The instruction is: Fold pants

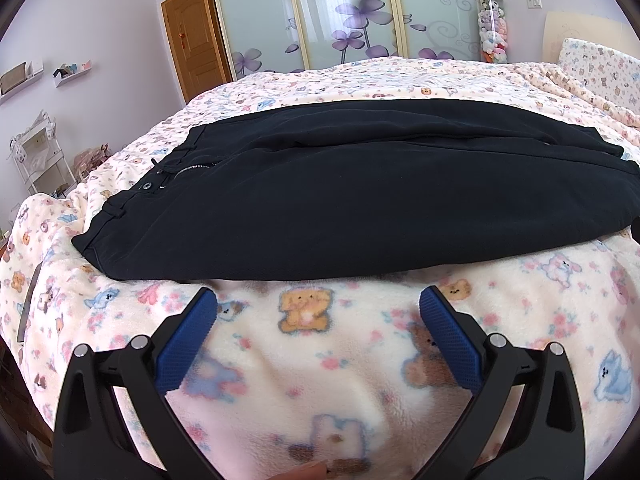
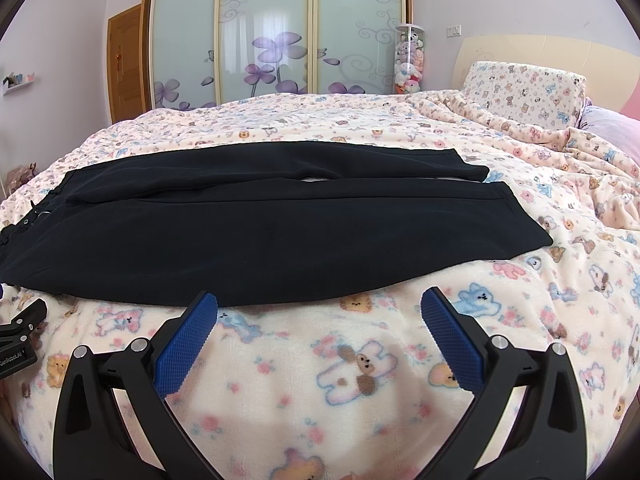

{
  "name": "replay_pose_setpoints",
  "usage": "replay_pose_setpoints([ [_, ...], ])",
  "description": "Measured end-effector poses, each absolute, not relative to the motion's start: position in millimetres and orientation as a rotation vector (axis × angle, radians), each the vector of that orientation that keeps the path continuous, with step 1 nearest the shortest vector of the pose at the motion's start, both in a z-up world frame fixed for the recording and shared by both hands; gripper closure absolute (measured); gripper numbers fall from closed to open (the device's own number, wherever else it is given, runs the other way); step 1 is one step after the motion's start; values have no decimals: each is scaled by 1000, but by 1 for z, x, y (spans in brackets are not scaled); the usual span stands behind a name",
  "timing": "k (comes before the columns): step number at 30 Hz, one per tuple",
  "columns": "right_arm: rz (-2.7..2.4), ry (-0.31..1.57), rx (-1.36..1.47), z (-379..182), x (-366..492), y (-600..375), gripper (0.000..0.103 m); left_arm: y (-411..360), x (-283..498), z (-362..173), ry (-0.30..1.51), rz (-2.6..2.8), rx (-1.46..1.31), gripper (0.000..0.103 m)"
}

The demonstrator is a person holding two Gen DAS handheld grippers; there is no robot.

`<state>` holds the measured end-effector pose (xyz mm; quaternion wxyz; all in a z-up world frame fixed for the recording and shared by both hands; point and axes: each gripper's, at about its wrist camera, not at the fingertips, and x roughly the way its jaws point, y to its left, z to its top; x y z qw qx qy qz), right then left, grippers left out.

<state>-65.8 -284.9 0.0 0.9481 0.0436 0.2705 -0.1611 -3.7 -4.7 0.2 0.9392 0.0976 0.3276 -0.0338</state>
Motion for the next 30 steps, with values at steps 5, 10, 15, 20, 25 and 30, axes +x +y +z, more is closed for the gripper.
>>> replay_pose_setpoints([
  [5, -328, 551, 89, 0, -66, -285, 1, -5, -4, 0, 669, -69, 200, 2],
  [10, -328, 551, 89, 0, -66, -285, 1, -5, -4, 0, 669, -69, 201, 2],
  [15, -319, 552, 91, 5, -68, -284, 1, -5, -4, 0, 670, -69, 200, 2],
  [20, -296, 556, 111, -1, -67, -282, 1, -8, -4, -4, 660, -69, 208, 2],
  [25, -267, 561, 139, 4, -67, -291, 1, -20, -7, -4, 660, -68, 212, 2],
  [30, -236, 524, 140, 33, -69, -307, 1, -16, -3, 13, 671, -62, 179, 2],
])
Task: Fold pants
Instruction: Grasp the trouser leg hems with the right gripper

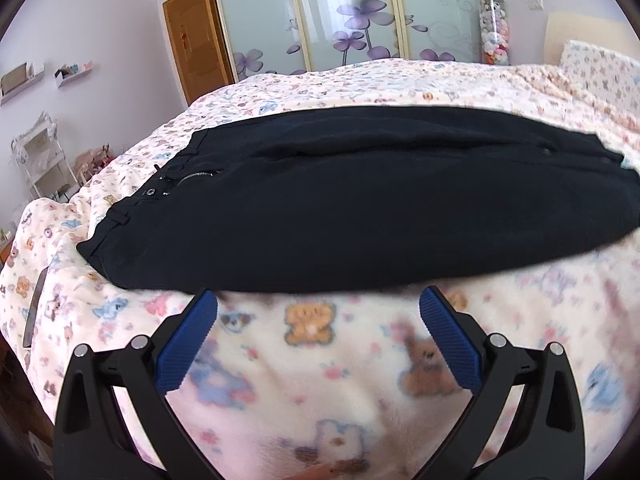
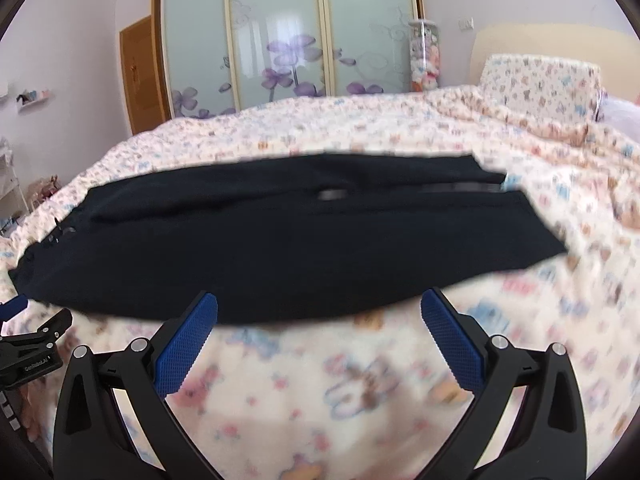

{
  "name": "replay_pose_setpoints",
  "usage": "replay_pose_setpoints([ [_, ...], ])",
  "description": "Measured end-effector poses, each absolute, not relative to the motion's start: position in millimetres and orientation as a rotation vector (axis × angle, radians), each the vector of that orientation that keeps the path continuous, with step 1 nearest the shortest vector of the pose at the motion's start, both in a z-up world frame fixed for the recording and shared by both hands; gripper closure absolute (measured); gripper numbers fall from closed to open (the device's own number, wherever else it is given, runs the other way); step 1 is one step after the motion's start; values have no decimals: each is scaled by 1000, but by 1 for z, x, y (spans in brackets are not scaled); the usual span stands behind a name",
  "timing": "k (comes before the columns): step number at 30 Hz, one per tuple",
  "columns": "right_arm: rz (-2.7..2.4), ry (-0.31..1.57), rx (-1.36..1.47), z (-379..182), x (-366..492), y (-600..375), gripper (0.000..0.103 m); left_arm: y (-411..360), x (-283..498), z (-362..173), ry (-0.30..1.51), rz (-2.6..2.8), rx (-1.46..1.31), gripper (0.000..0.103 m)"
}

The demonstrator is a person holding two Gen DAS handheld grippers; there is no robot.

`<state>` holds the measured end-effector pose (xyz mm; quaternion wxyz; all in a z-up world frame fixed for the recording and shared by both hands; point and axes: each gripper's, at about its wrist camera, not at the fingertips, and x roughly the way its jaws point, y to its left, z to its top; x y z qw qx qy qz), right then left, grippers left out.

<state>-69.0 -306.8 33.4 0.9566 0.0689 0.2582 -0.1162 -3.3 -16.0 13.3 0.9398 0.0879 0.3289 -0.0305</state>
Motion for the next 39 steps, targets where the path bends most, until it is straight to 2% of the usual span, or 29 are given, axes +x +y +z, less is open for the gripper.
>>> replay_pose_setpoints([
  [5, -280, 479, 192, 85, -56, -364, 1, -7, 9, 43, 618, -31, 106, 2],
  [9, -252, 544, 441, 108, -20, -455, 1, 2, 33, 53, 640, -53, 19, 2],
  [15, -279, 583, 716, 96, 40, -559, 1, 2, 45, 36, 579, 67, 56, 2],
  [20, -303, 596, 774, 77, 97, -603, 2, 6, 45, 29, 530, 77, 60, 2],
  [26, -350, 661, 710, 55, 157, -632, 21, 21, 58, 13, 616, -112, -54, 2],
  [30, -434, 672, 668, 38, 175, -655, 25, 19, 67, 1, 685, -160, -58, 2],
  [36, -456, 721, 664, 8, 194, -671, 33, 3, 63, -1, 668, -264, -26, 2],
  [39, -462, 726, 644, -4, 199, -671, 48, 2, 64, -2, 675, -279, -39, 2],
])
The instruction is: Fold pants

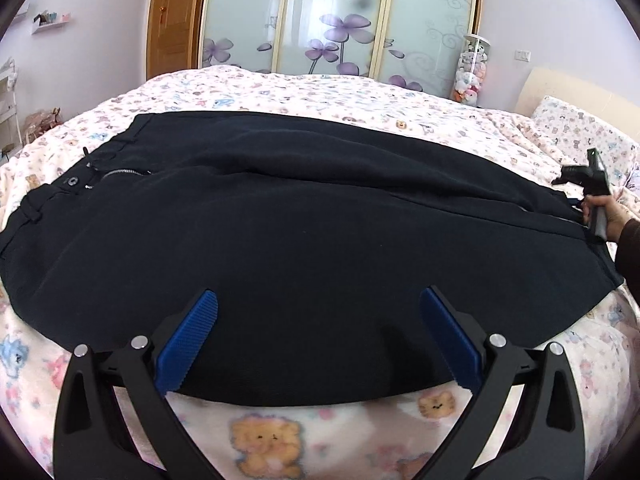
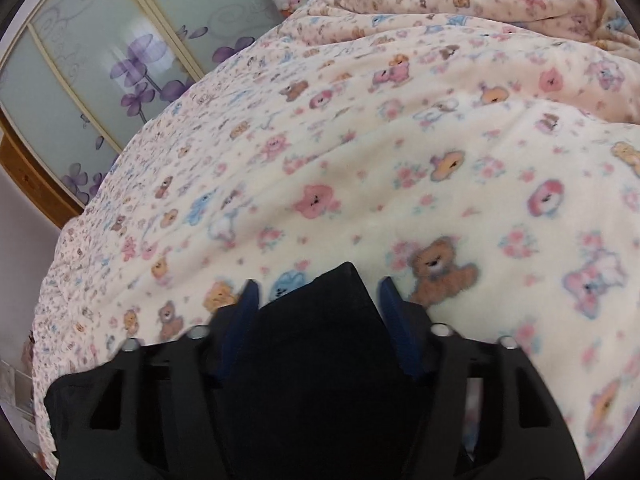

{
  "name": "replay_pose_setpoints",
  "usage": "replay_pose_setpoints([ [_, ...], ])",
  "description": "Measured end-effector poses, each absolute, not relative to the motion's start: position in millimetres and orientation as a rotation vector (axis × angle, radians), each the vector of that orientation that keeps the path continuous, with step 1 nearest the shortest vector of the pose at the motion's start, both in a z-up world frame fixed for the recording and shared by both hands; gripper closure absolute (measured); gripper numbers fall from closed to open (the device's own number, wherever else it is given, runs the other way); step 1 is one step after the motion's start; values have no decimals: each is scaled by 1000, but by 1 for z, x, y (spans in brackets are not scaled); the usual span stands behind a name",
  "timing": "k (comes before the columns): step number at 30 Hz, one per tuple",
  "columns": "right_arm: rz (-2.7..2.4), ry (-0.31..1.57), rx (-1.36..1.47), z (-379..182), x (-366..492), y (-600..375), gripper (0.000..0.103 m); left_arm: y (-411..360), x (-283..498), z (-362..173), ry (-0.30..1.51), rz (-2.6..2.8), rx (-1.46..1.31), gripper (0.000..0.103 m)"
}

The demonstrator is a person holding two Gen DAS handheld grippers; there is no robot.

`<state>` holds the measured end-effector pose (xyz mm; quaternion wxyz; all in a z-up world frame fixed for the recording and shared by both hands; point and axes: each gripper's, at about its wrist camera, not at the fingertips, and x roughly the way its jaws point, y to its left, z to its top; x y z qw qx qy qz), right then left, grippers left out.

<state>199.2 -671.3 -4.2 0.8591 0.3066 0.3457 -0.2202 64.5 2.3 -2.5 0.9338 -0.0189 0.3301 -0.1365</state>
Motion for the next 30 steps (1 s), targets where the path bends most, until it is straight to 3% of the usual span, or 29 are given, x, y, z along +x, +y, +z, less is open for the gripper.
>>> replay_pose_setpoints([
  [2, -481, 743, 603, -9, 200, -669, 77, 5, 65, -3, 672, -286, -69, 2],
  [4, -446, 688, 637, -6, 189, -670, 85, 10, 66, -3, 667, -285, -105, 2],
  [12, -205, 371, 641, 53, 107, -637, 90, 20, 63, 4, 626, -278, -183, 2],
  [17, -49, 289, 655, 54, 30, -610, 94, 29, 59, 48, 488, -288, -275, 2],
  [24, 104, 188, 819, 13, -42, -592, 94, -13, 146, 103, 621, -372, -147, 2],
  [30, 129, 150, 964, -12, -46, -614, 95, -39, 238, 95, 818, -339, -256, 2],
])
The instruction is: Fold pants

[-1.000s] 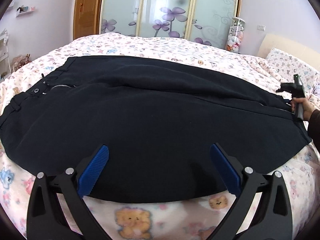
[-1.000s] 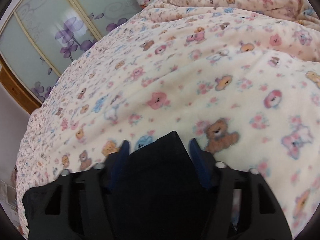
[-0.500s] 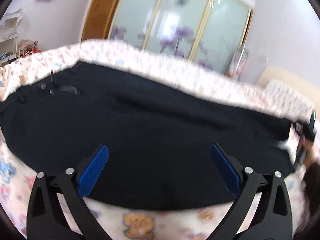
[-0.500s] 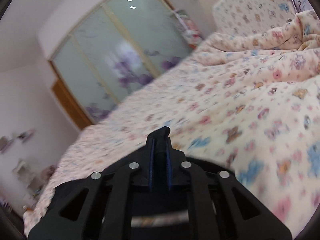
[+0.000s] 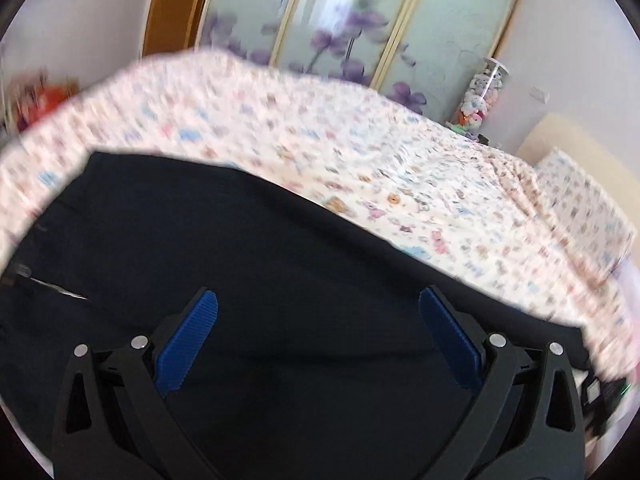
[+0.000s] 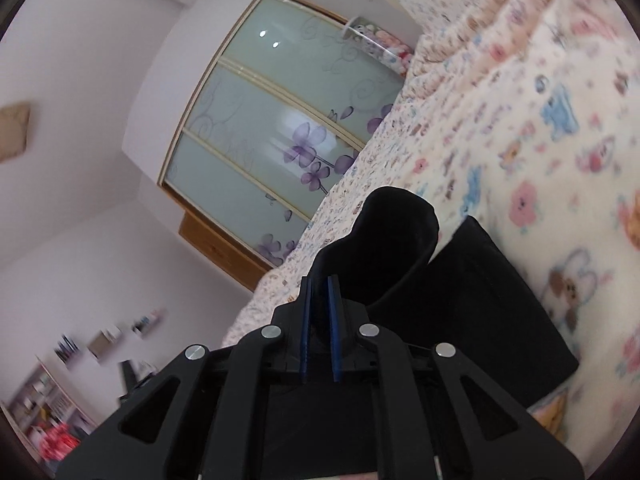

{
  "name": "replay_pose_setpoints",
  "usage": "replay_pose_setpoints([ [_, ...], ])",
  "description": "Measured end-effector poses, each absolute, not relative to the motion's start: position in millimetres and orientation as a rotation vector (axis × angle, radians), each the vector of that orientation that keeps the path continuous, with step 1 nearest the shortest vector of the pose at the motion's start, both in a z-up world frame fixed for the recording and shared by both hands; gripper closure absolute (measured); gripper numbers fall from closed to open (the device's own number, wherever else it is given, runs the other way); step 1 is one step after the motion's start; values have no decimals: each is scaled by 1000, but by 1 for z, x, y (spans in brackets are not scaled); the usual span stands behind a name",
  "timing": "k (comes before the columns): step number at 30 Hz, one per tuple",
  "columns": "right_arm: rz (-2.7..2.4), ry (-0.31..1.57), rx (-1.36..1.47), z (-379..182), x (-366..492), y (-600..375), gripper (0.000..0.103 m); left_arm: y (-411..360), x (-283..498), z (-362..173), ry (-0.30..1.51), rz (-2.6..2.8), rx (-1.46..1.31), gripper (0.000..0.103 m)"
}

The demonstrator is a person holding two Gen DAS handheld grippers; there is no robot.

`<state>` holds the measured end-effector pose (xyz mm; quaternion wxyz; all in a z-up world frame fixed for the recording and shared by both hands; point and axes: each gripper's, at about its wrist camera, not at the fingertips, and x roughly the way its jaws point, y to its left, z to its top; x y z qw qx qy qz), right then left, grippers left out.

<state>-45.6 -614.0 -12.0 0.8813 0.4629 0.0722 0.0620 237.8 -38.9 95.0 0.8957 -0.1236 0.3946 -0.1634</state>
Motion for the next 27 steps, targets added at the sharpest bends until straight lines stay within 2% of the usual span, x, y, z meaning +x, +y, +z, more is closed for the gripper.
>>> replay_pose_setpoints([
  [3, 146, 127, 1001, -18, -48, -622, 97, -50, 272, 81, 892, -356, -357, 2],
  [4, 144, 114, 1009, -19, -50, -625, 102, -56, 286, 73, 927, -351, -397, 2],
  [7, 121, 77, 1059, -27, -55, -639, 102, -67, 317, 49, 1004, -343, -511, 2],
  [10, 123, 155, 1066, -35, -40, -638, 102, -80, 340, 31, 1028, -323, -563, 4],
  [13, 142, 210, 1017, -33, -29, -629, 102, -93, 363, 17, 1049, -300, -526, 17],
  [17, 155, 224, 1013, -32, -28, -630, 102, -94, 386, 7, 1044, -240, -516, 18],
  [20, 146, 247, 1044, -35, -25, -635, 101, -90, 403, -4, 1052, -230, -575, 26],
  [21, 146, 253, 1048, -36, -26, -635, 101, -91, 408, -6, 1061, -220, -573, 32],
  [22, 149, 261, 1049, -36, -25, -635, 100, -92, 413, -7, 1062, -208, -554, 48],
  [23, 147, 262, 1045, -35, -26, -633, 100, -92, 417, -7, 1060, -197, -535, 56],
  [25, 138, 277, 1034, -36, -29, -630, 100, -87, 419, -11, 1069, -150, -535, 88],
  [27, 130, 294, 1031, -36, -28, -629, 98, -74, 415, -15, 1052, -152, -611, 96],
])
